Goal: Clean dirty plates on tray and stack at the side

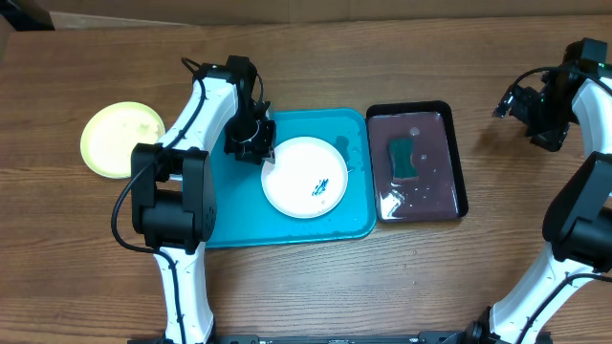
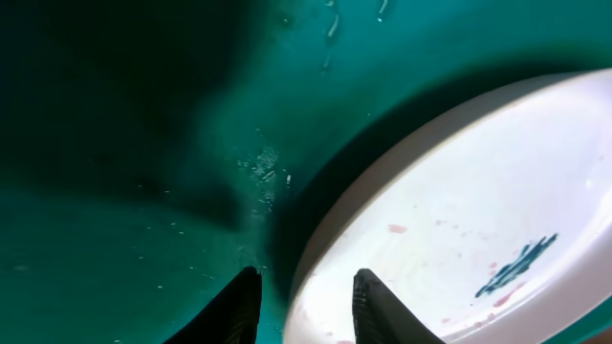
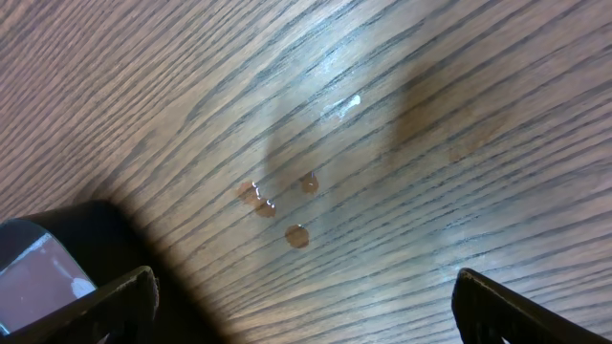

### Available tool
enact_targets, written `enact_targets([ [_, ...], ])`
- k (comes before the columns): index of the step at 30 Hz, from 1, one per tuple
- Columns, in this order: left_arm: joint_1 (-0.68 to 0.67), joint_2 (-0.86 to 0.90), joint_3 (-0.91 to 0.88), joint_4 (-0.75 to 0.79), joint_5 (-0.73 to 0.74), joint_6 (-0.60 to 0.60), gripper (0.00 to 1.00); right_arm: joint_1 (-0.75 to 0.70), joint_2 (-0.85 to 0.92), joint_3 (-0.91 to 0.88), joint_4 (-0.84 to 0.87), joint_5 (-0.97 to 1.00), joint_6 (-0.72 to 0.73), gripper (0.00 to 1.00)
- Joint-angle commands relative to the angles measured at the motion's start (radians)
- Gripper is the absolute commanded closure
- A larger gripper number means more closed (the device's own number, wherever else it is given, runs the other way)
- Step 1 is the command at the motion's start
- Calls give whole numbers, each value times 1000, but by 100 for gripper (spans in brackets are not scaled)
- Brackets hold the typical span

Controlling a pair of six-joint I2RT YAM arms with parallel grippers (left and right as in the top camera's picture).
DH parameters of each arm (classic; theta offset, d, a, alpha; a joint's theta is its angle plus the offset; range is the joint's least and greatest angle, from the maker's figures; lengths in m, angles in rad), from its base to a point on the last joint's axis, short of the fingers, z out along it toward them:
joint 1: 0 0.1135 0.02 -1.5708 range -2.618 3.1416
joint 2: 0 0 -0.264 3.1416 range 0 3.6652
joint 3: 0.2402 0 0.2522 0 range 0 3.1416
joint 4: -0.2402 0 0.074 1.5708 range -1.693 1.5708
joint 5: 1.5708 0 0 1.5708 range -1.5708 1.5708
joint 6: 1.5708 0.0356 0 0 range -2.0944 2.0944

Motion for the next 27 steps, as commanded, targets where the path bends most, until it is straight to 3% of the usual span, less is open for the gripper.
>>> enact_targets([
  [1, 2, -93, 32, -6, -81, -16, 65, 0, -22, 26, 2, -5, 0, 0],
  [8, -11, -233, 31, -22, -159, -64, 65, 0, -22, 26, 2, -5, 0, 0],
  [15, -90, -250, -5, -53, -221, -89, 65, 0, -22, 26, 2, -5, 0, 0],
  [20, -156, -250, -124, 49, -363, -158, 64, 0, -22, 26, 2, -5, 1, 0],
  [27, -164, -250, -272, 209, -371, -165, 63, 0, -22, 26, 2, -5, 1, 0],
])
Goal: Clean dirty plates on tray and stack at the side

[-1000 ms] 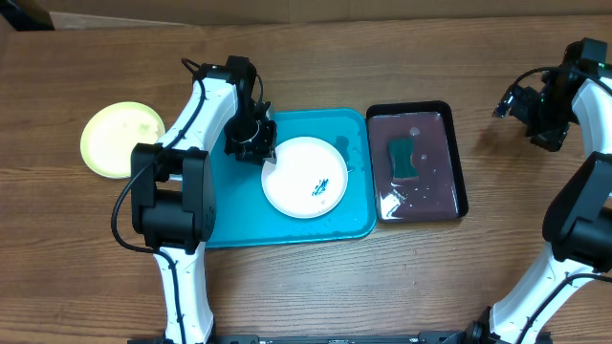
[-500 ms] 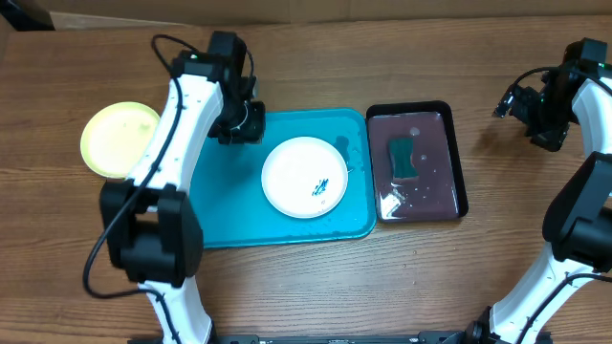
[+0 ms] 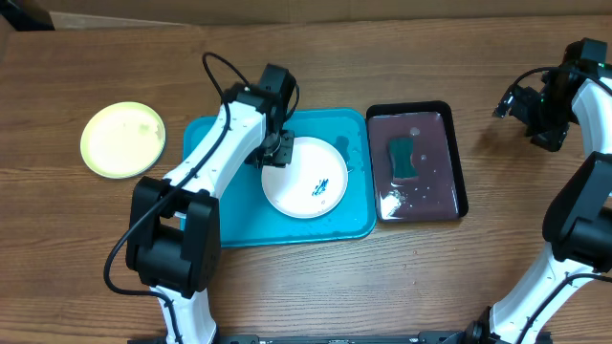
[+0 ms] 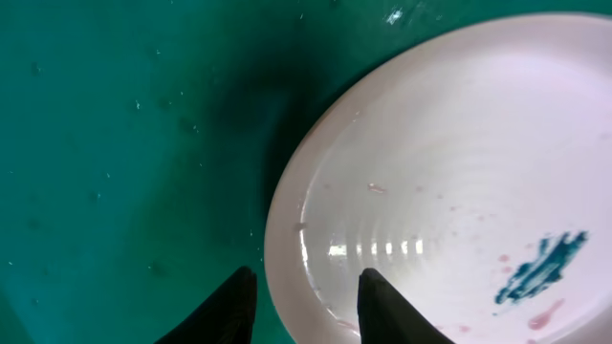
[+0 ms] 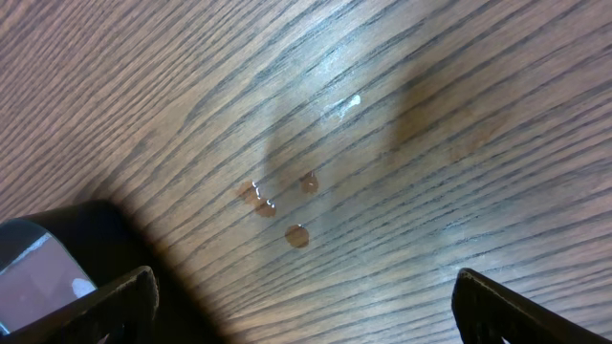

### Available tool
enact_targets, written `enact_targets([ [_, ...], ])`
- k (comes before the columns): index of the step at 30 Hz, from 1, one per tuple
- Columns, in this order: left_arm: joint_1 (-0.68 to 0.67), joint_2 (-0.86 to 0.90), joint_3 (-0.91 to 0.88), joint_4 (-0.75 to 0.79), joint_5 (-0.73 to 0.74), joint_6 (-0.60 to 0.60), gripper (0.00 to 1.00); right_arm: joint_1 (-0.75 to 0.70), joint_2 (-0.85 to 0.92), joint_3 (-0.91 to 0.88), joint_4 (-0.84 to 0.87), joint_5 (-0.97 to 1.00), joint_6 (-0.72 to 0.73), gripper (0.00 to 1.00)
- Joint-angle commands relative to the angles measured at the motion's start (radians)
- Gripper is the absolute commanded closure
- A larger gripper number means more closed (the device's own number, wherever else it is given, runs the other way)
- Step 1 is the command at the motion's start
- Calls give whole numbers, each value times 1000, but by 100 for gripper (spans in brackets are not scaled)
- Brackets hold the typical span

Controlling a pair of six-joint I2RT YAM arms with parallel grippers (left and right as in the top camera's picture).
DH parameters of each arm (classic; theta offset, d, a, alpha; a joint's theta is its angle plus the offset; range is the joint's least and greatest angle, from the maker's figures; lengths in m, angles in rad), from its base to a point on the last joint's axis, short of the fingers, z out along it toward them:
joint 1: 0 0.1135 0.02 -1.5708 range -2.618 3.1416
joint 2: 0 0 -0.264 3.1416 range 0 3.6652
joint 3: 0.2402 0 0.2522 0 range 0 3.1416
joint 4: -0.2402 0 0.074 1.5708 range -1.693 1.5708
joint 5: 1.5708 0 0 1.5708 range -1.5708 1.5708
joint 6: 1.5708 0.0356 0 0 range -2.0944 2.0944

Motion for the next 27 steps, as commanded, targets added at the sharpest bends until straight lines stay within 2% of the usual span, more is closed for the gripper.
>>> enact_targets([
  [1, 17, -1, -51, 43, -43, -29, 63, 0, -22, 26, 3, -6, 0, 0],
  [7, 43, -1, -83, 92, -29, -29, 66, 0, -22, 26, 3, -6, 0, 0],
  [14, 43, 0, -172, 188, 7, -28, 75, 0, -22, 26, 3, -6, 0, 0],
  [17, 45, 0, -183, 204, 18, -29, 81, 0, -22, 26, 3, -6, 0, 0],
  [21, 47, 0, -183, 207, 16, -28, 95, 0, -22, 26, 3, -6, 0, 0],
  [22, 50, 0, -182, 207, 14, -29, 95, 0, -22, 26, 3, -6, 0, 0],
  [25, 93, 0, -182, 200, 29, -127, 96, 0, -22, 26, 3, -6, 0, 0],
  [27, 130, 0, -182, 200, 90, -144, 96, 0, -22, 26, 3, -6, 0, 0],
])
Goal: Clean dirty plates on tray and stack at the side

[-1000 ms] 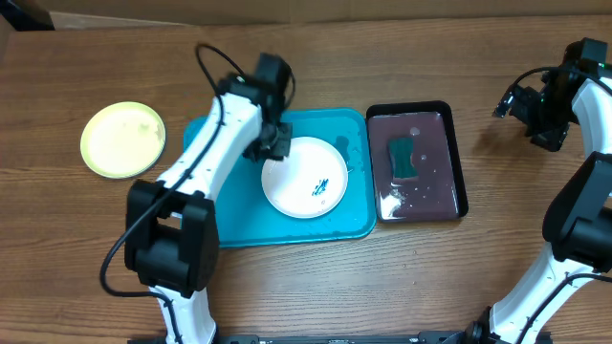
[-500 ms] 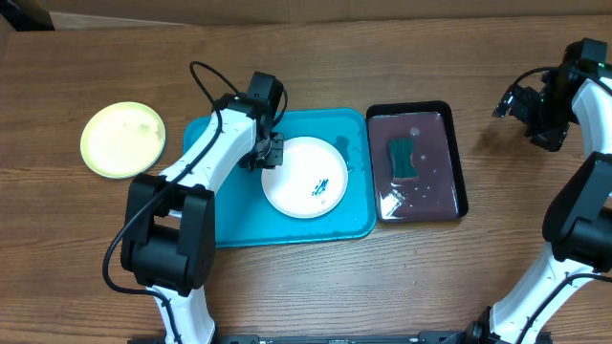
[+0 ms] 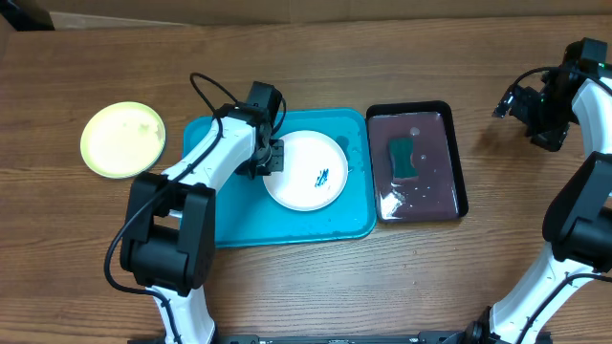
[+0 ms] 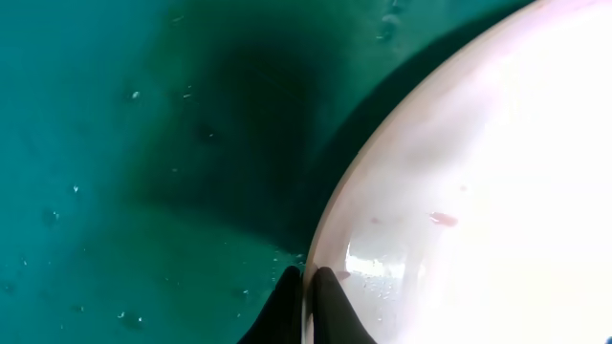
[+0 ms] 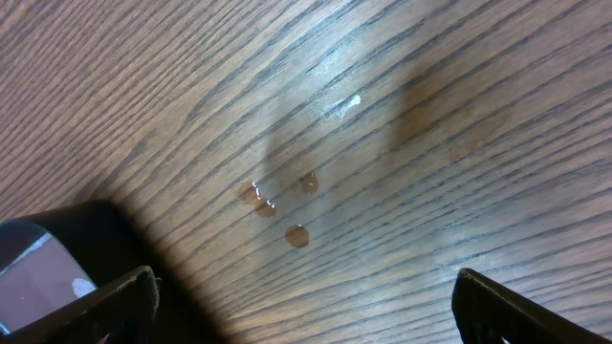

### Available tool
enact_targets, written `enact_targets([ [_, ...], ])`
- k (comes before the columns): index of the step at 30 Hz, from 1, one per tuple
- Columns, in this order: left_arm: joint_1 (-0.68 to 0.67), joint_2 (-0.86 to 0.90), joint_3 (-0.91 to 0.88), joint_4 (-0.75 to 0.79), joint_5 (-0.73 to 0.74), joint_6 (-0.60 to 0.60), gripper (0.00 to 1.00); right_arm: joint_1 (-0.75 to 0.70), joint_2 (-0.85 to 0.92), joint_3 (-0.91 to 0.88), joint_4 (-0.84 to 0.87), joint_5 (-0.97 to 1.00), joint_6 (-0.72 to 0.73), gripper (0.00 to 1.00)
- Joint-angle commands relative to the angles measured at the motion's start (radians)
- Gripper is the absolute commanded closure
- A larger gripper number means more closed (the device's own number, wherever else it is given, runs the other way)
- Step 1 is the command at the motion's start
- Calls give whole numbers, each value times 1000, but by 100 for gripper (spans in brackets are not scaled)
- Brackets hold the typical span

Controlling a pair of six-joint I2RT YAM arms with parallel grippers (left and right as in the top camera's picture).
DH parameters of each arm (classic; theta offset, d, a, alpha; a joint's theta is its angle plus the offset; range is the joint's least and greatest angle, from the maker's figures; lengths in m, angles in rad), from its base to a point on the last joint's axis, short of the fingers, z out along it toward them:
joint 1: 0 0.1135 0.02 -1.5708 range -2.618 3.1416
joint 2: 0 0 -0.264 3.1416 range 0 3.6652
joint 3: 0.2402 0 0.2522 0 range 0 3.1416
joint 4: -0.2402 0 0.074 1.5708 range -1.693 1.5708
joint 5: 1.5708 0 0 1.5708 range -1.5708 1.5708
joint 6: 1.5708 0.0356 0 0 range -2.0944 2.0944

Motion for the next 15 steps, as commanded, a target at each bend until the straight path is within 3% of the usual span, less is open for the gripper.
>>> enact_targets([
  [1, 82, 0, -6, -3, 91, -80, 96, 0, -22, 26, 3, -6, 0, 0],
  [9, 154, 0, -6, -23, 169, -48, 96, 0, -22, 26, 3, -6, 0, 0],
  [12, 155, -1, -6, -21, 169, -51, 87, 0, -22, 26, 3, -6, 0, 0],
  [15, 154, -1, -6, -19, 167, -65, 85, 0, -22, 26, 3, -6, 0, 0],
])
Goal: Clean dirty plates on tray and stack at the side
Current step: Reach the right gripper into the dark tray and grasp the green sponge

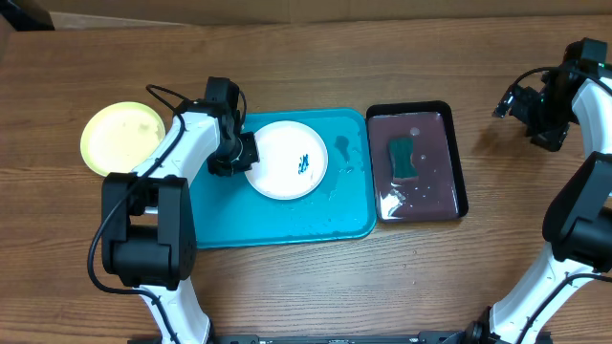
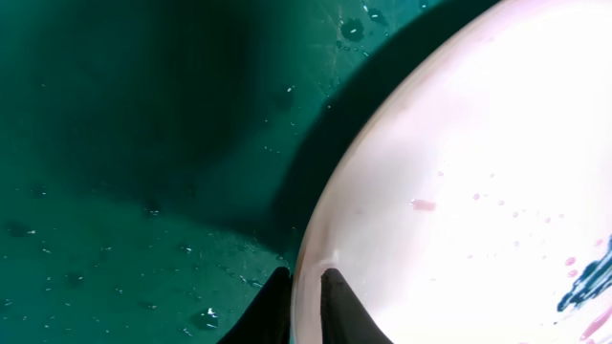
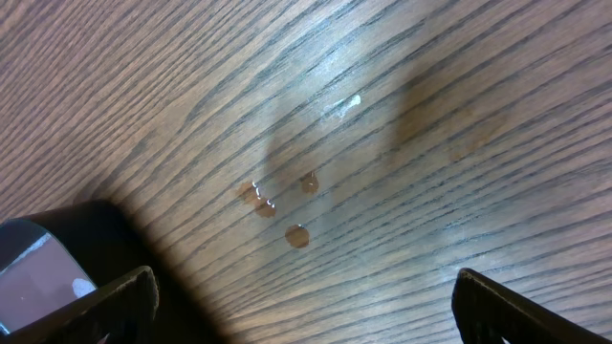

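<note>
A white plate [image 1: 287, 159] with blue and pink smears lies on the teal tray [image 1: 287, 215], toward its back left. My left gripper [image 1: 235, 156] is shut on the plate's left rim; in the left wrist view its fingers [image 2: 273, 311] pinch the rim of the plate [image 2: 478, 191]. A pale yellow plate [image 1: 121, 139] rests on the table left of the tray. My right gripper [image 3: 304, 306] hangs open over bare wood at the far right, holding nothing.
A dark basin [image 1: 418, 162] of water with a green sponge [image 1: 402, 156] stands right of the tray. Water drops [image 3: 282, 205] dot the wood under the right gripper. The right arm [image 1: 555, 100] sits at the table's right edge.
My left gripper, still shut on the white plate's rim, has shifted left and slightly back, and the plate has moved with it toward the tray's back left.
At first my left gripper stood open at the white plate's left edge, plate centred on the tray. It then straddled the rim still open, then was shut on it. Now the plate sits further left and back. The right arm stayed still throughout.
</note>
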### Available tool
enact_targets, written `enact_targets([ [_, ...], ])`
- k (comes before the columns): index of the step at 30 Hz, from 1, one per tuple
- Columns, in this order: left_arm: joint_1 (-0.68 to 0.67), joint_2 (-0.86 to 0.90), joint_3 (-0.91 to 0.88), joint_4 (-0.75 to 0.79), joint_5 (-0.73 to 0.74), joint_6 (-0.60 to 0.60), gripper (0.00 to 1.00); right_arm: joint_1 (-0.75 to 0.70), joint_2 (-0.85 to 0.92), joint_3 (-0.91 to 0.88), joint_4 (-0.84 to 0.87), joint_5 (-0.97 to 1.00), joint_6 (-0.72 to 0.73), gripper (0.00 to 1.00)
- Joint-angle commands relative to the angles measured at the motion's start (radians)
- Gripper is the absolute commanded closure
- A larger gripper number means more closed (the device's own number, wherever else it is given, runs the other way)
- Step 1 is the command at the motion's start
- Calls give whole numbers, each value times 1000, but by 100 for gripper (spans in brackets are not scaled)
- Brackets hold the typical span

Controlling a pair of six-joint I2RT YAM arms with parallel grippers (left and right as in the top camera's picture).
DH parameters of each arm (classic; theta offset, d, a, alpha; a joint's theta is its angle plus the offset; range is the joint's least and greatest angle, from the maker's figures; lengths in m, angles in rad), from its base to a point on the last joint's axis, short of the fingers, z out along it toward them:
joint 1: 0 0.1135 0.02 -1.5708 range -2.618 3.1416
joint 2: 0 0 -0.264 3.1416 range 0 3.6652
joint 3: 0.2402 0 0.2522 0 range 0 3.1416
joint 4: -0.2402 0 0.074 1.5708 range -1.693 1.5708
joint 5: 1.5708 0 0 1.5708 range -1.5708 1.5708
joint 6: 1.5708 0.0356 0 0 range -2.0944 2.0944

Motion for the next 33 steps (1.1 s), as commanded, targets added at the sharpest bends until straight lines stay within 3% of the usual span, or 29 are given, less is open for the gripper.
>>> enact_targets([
  [1, -3, -1, -6, 1, 18, -29, 85, 0, -22, 26, 3, -6, 1, 0],
  [6, -3, -5, -6, 18, 3, -31, 95, 0, -22, 26, 3, -6, 1, 0],
  [16, -43, -5, -6, 44, -21, -219, 96, 0, -22, 26, 3, -6, 1, 0],
  [20, -68, -5, -6, 40, -79, -220, 96, 0, -22, 26, 3, -6, 1, 0],
  [33, -74, -5, -6, 60, -77, -211, 96, 0, -22, 26, 11, -7, 1, 0],
])
